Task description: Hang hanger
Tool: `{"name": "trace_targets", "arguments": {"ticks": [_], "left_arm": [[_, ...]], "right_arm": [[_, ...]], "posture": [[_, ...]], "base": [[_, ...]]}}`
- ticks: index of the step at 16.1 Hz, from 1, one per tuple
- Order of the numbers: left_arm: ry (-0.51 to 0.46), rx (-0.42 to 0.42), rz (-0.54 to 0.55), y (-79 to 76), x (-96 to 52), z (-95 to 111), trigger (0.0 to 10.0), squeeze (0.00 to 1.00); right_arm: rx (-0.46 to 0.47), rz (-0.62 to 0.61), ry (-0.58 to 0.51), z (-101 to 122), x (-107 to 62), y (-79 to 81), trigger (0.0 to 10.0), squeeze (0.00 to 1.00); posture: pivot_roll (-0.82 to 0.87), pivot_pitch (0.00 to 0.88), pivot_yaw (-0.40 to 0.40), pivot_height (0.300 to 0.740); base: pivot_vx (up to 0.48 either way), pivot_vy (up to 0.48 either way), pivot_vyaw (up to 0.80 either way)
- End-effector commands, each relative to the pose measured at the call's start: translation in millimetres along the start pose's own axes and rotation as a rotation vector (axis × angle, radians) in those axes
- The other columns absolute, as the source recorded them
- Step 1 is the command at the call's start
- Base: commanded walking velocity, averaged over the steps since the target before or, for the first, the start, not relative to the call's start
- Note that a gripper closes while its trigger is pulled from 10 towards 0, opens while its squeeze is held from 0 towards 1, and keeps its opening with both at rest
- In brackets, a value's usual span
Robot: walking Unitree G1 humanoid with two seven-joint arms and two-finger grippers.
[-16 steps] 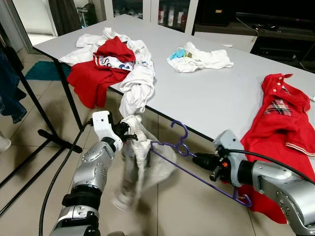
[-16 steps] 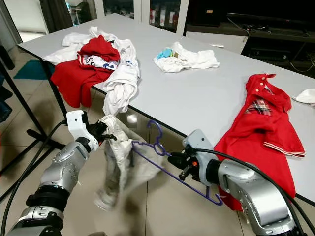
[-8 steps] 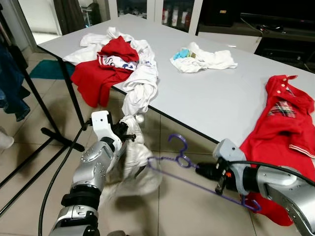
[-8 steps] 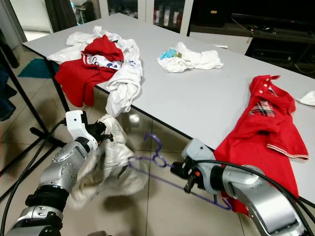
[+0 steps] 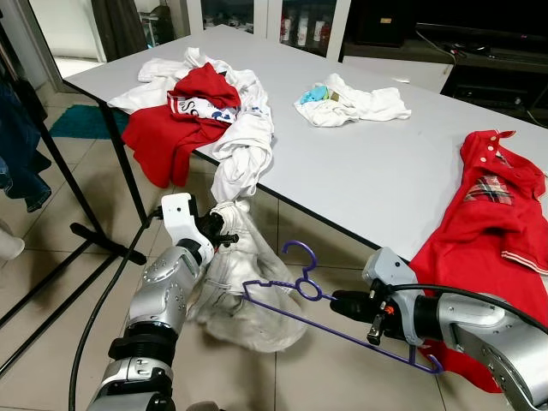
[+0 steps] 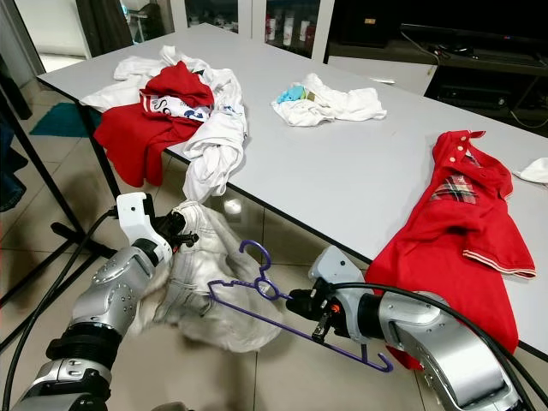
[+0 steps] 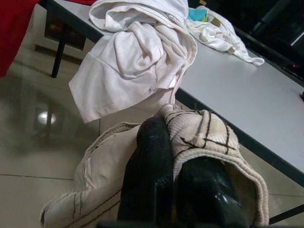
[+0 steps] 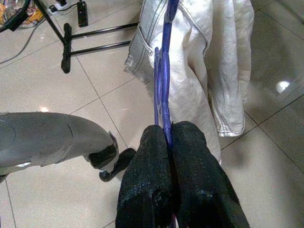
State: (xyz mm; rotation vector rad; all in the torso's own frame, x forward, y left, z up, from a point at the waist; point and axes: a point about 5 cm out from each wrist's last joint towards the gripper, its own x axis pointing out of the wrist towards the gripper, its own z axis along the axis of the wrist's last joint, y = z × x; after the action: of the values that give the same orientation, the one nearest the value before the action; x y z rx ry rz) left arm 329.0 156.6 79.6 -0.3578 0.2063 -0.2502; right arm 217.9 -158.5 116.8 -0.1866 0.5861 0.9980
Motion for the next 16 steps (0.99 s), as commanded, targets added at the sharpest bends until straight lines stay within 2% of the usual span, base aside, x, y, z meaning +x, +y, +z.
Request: {"name": "trace_targets", "arguments": {"ticks": [1,3,5,6,9,10,12,16], "left_arm": [[-0.032,0.012,-0.004,-2.8,2.5,7,10.0,0.0],[-0.031,0.013,-0.005,-2.7,2.4,7,10.0,0.0],[-0.031,0.013,-0.007,-3.4,2.8,7,10.0,0.0],[-0.032,0.013,-0.008,-3.7,2.8,7,10.0,0.0],[-0.029,0.013,-0.007,-3.6,1.8,6,10.0,0.0],[-0.027,0.013,-0.007,-3.3,1.5,5,10.0,0.0],[-0.024,0.012,-0.006,-3.3,1.9,5,10.0,0.0],[-0.02,0.01,-0.014,-6.9,4.0,3,10.0,0.0]], "right_arm": [[-0.037,0.013,-0.014,5,-3.9,-1.0,10.0,0.45],[-0.069,0.058,0.007,2,-2.8,3.8,10.0,0.42],[-0.06,-0.024,0.034,-3,7.7,-6.2,10.0,0.27],[-0.01,-0.079,0.015,0,11.6,-13.6,10.0,0.23],[-0.022,0.067,-0.105,11,5.3,2.4,10.0,0.25],[0.006,0.11,-0.165,16,1.9,6.5,10.0,0.25],[0.014,0.087,-0.116,7,6.4,1.6,10.0,0.26],[-0.001,0.102,0.043,-18,28.7,7.4,10.0,0.27]], "posture": [[0.0,0.0,-0.029,0.74],[0.0,0.0,-0.027,0.74],[0.0,0.0,-0.028,0.74],[0.0,0.0,-0.029,0.74],[0.0,0.0,-0.029,0.74],[-0.01,0.0,-0.03,0.74],[-0.01,0.0,-0.03,0.74],[-0.02,0.0,-0.029,0.74]], "base": [[0.0,0.0,0.0],[0.0,0.0,0.0],[0.0,0.0,0.0],[0.0,0.0,0.0],[0.0,0.0,0.0],[0.0,0.0,0.0],[0.0,0.0,0.0],[0.0,0.0,0.0]]}}
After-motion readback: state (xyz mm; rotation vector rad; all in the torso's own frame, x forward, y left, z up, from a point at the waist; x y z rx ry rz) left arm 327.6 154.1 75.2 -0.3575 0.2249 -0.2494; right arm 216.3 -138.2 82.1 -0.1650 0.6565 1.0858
